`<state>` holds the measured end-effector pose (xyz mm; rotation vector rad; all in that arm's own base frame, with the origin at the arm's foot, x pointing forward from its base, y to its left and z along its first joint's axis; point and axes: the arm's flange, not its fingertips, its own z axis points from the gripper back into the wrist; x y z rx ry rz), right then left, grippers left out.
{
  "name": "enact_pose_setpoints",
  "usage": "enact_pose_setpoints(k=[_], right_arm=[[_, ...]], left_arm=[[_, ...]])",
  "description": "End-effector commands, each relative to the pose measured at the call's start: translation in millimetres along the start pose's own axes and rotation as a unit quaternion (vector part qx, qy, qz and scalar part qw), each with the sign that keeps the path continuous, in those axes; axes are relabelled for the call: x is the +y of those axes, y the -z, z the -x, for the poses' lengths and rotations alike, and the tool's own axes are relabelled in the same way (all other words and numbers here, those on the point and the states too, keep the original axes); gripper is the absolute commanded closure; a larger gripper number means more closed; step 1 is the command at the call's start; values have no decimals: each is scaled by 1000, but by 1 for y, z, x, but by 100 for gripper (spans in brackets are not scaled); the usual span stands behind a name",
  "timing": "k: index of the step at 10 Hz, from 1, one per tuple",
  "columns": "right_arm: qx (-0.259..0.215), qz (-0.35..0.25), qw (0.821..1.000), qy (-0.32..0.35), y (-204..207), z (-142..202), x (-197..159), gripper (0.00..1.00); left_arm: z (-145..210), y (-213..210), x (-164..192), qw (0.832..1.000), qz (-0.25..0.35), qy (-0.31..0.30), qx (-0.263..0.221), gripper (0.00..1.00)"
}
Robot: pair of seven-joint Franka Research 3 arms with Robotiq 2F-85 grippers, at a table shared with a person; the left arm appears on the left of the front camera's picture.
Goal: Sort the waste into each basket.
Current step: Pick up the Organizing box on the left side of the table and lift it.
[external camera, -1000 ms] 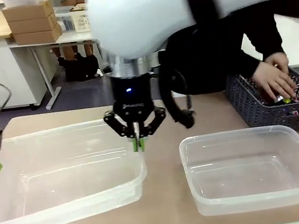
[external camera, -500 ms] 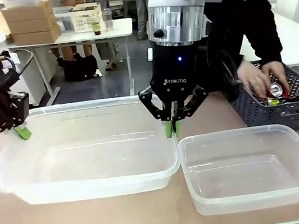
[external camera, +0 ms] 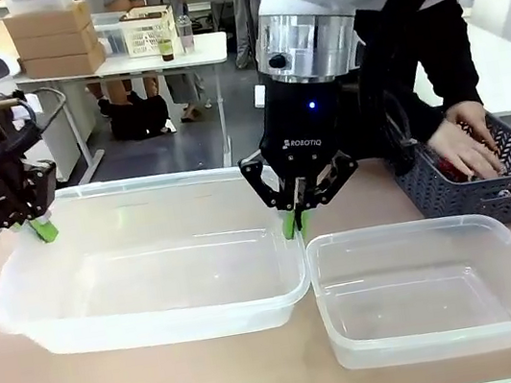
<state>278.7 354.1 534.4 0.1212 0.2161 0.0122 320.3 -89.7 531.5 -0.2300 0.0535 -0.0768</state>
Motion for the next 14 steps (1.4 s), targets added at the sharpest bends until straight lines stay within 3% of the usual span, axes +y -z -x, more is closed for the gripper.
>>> enact_pose_setpoints(k=[1,2,5,7,8,10,11,12,14], right_arm=[[0,-10,1000,0,-2,-21,-14,92],[0,5,1000,16,-3,-33,-24,92],[-5,-8,1000,6,-11,-60,-70,92],[-32,-29,999,-17,-6,-73,-109,92],[-20,-24,999,-20,-1,-80,-120,92],[-71,-50,996,-16,8,-99,-134,92],[-76,-69,995,2,12,-104,-131,92],[-30,-9,999,5,-4,-95,-143,92],[-30,-9,999,5,-4,-95,-143,92]], left_arm=[[-22,-3,-13,999,36,-28,-9,94],[-41,-2,-27,998,61,-25,3,94],[-94,16,-84,997,48,1,52,94],[-122,38,-118,997,26,1,72,94],[-132,45,-130,997,35,-7,68,94],[-137,55,-138,995,58,-10,81,94],[-132,58,-116,997,14,6,75,94],[-132,58,-116,997,14,6,75,94],[-132,58,-116,997,14,6,75,94]])
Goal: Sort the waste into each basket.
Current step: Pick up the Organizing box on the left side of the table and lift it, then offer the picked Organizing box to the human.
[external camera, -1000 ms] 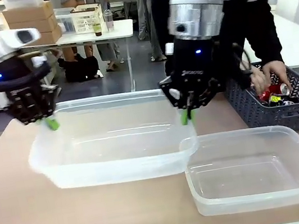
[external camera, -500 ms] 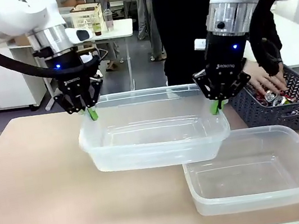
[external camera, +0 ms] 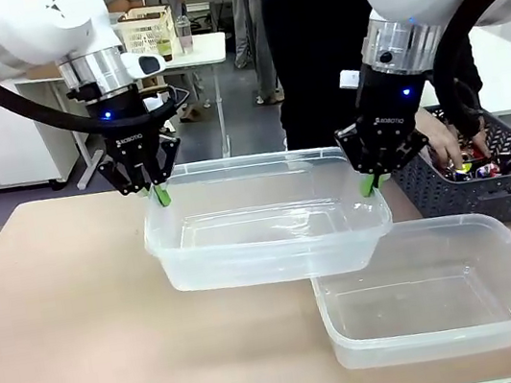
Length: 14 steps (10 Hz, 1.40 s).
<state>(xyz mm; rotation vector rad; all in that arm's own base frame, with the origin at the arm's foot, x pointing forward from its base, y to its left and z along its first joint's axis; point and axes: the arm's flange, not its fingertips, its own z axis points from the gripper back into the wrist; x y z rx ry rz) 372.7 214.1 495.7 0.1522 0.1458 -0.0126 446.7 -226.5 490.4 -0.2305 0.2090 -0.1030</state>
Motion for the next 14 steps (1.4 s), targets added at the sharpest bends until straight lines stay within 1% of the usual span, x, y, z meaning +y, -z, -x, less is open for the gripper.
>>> enact_pose_setpoints(k=[1,14], right_arm=[[6,8,1000,-3,-5,2,1,92],[6,8,1000,-3,-5,2,1,92]], left_arm=[[7,-4,-2,1000,10,2,-3,94],[7,-4,-2,1000,10,2,-3,94]])
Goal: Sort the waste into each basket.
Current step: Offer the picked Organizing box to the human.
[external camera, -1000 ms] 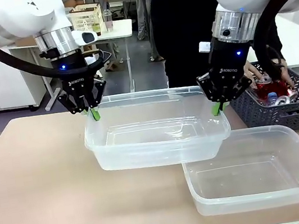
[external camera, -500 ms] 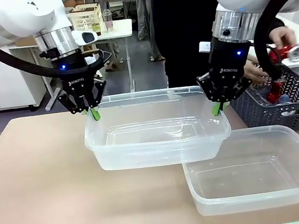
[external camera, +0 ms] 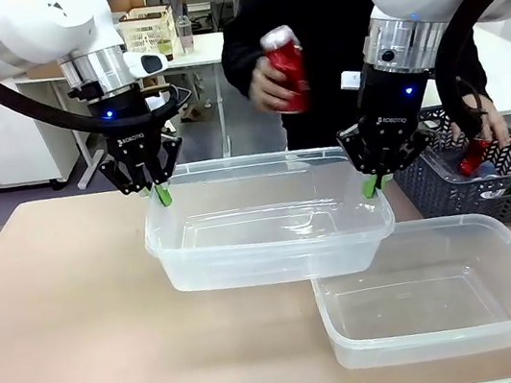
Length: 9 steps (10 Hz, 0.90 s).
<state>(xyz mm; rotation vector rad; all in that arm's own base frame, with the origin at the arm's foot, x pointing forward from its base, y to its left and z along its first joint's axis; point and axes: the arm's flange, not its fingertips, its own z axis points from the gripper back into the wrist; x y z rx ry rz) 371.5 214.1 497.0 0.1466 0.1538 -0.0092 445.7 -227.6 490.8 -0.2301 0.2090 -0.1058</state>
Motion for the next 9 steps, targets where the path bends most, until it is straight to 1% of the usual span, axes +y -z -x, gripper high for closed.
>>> enact_pose_setpoints(k=[1,9], right_arm=[[1,5,1000,-2,-4,0,1,92],[1,5,1000,-2,-4,0,1,92]], left_arm=[[6,-4,0,1000,11,1,-4,94],[6,-4,0,1000,11,1,-4,94]])
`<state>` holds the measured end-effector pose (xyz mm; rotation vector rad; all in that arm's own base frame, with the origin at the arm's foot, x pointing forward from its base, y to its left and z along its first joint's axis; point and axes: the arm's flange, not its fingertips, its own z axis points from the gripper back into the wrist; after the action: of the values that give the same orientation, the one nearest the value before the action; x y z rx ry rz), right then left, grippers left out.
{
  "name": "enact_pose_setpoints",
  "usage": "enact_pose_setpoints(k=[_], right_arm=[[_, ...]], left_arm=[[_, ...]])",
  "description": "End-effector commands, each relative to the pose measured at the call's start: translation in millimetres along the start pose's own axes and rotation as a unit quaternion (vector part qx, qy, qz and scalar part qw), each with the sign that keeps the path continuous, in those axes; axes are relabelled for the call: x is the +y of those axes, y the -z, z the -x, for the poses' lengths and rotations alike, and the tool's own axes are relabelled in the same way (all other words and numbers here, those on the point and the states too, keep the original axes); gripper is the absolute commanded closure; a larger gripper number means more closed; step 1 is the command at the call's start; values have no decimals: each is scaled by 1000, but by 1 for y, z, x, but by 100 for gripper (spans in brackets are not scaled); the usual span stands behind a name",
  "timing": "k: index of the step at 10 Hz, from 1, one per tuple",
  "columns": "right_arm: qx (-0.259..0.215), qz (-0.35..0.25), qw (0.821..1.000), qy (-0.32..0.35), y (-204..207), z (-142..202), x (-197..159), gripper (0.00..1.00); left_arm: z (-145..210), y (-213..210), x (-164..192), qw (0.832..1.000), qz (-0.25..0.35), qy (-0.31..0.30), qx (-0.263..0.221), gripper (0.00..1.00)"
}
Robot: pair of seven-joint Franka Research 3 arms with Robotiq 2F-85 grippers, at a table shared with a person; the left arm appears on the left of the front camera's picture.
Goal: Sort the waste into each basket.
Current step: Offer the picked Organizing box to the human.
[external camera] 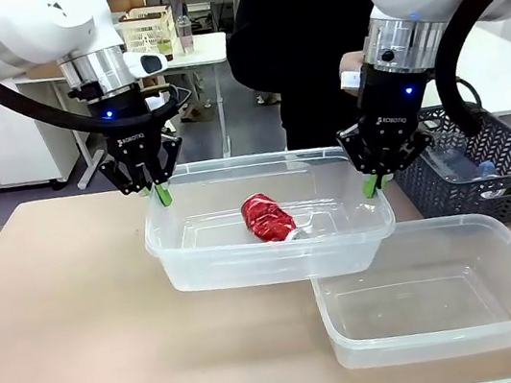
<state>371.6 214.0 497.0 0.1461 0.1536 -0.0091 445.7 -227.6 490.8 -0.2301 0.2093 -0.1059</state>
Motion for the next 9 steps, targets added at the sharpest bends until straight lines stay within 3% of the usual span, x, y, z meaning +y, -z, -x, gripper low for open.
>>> enact_pose_setpoints(k=[1,9], right_arm=[[2,5,1000,-2,-4,0,1,92],[2,5,1000,-2,-4,0,1,92]], left_arm=[[6,-4,0,1000,11,1,-4,94],[6,-4,0,1000,11,1,-4,94]])
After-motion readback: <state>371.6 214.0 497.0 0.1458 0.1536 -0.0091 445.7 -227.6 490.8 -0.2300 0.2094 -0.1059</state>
